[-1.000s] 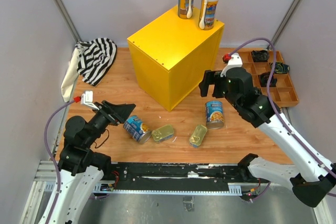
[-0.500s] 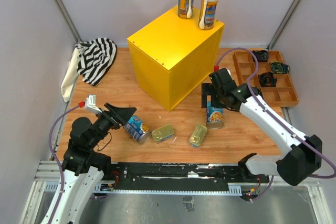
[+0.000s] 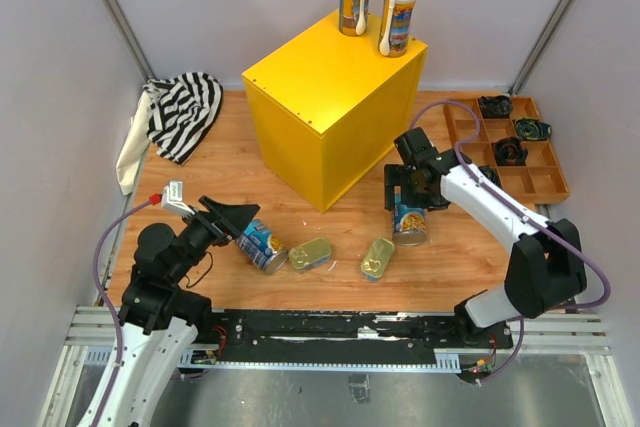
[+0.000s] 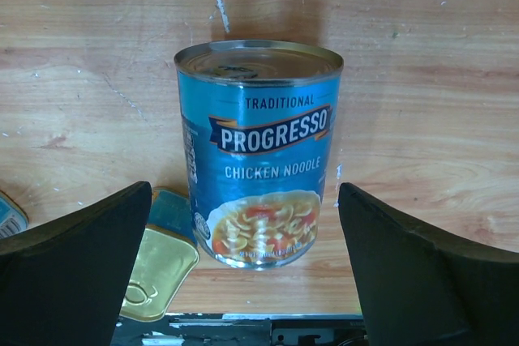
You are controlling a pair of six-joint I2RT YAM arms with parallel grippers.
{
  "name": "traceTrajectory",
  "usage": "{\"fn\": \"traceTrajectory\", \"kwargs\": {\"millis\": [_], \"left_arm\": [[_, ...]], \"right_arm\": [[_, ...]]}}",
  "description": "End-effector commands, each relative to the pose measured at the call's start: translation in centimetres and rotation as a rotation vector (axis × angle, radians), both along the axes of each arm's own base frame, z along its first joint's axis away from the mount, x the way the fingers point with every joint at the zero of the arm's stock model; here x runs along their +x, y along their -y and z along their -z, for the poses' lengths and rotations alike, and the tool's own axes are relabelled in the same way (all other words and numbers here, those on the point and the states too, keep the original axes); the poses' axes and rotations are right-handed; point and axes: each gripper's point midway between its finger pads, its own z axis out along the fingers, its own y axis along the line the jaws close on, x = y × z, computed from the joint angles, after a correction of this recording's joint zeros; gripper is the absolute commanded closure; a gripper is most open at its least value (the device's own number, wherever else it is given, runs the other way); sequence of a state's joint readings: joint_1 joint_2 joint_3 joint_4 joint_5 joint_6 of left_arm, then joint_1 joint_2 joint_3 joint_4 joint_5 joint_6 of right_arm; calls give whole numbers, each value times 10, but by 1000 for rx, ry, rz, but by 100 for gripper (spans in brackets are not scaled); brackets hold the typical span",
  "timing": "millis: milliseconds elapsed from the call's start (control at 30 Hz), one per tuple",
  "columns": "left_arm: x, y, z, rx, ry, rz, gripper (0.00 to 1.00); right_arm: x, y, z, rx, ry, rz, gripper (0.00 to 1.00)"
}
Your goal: Place and organize the canned foods onto the counter
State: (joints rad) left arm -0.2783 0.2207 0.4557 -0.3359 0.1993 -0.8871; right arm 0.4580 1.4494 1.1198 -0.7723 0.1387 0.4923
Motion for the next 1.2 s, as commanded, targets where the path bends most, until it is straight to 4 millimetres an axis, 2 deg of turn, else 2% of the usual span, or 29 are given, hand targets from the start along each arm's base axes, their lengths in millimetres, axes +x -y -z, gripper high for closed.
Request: {"fn": "traceTrajectory", "kwargs": {"millis": [0,433,867,967,1167], "left_arm": [[6,1,0,20,25,-2,23],[9,2,8,13,8,1,23],[5,-2,10,36,2,-10,23],[4,-2,9,42,3,-11,23],[3,-3,5,59,14,-8,23]], "right_arm": [[3,3,12,-11,-42,-11,2],[18,13,44,-30,-100,13,2],[15,15,77,-41,-158,22,0],[14,16,79,-39,-154,25,8],[11,15,79,-17,-134,20,40]]}}
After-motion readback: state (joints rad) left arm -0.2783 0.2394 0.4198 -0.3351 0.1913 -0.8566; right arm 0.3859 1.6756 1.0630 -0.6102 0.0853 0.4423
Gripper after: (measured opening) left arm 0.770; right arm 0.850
